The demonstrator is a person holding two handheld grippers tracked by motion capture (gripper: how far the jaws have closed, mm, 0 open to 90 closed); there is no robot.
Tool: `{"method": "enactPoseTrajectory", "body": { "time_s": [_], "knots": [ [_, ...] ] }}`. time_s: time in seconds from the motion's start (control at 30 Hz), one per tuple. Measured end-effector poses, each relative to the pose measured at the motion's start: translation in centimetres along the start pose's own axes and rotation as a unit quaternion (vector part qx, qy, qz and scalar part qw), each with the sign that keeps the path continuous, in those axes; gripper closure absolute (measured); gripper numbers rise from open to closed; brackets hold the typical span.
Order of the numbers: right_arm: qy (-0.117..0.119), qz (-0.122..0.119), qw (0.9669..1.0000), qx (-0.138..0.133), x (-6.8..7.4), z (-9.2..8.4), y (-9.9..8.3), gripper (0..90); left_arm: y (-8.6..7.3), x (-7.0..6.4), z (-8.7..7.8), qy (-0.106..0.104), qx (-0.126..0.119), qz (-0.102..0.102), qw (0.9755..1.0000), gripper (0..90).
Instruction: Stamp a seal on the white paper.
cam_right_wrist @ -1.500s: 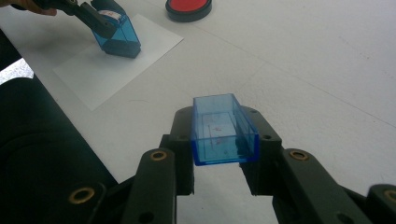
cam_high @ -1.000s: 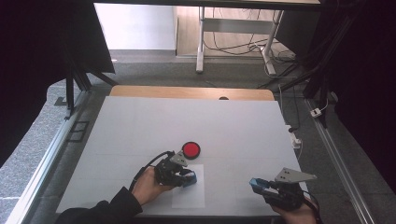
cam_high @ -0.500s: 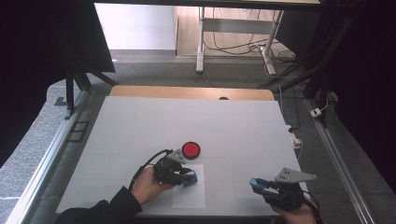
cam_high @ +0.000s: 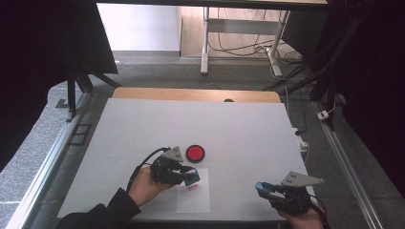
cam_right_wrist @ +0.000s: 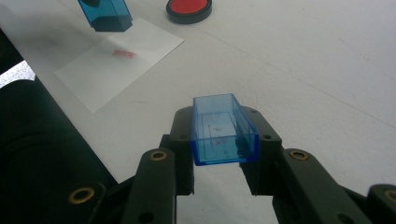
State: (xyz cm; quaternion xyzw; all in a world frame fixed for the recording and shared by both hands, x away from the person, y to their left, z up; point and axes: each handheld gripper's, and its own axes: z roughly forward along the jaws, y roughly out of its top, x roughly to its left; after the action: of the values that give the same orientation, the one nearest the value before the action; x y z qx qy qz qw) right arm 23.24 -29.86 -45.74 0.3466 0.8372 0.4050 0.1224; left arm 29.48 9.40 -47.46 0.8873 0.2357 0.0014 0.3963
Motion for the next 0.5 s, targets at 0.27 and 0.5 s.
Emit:
{"method": "enactPoseTrajectory", "body": {
  "time_s": [0.27, 0.5],
  "knots": [
    [-0.001, 0.001, 1.0000, -0.001, 0.0, 0.0, 0.0, 67.9, 0.2, 0.1, -1.6, -0.006, -0.029, 0.004, 0.9996, 70.4],
    [0.000, 0.001, 1.0000, -0.001, 0.0, 0.0, 0.0, 68.0, 0.6, -0.1, -3.4, -0.017, -0.066, 0.016, 0.9976, 70.5]
  ]
}}
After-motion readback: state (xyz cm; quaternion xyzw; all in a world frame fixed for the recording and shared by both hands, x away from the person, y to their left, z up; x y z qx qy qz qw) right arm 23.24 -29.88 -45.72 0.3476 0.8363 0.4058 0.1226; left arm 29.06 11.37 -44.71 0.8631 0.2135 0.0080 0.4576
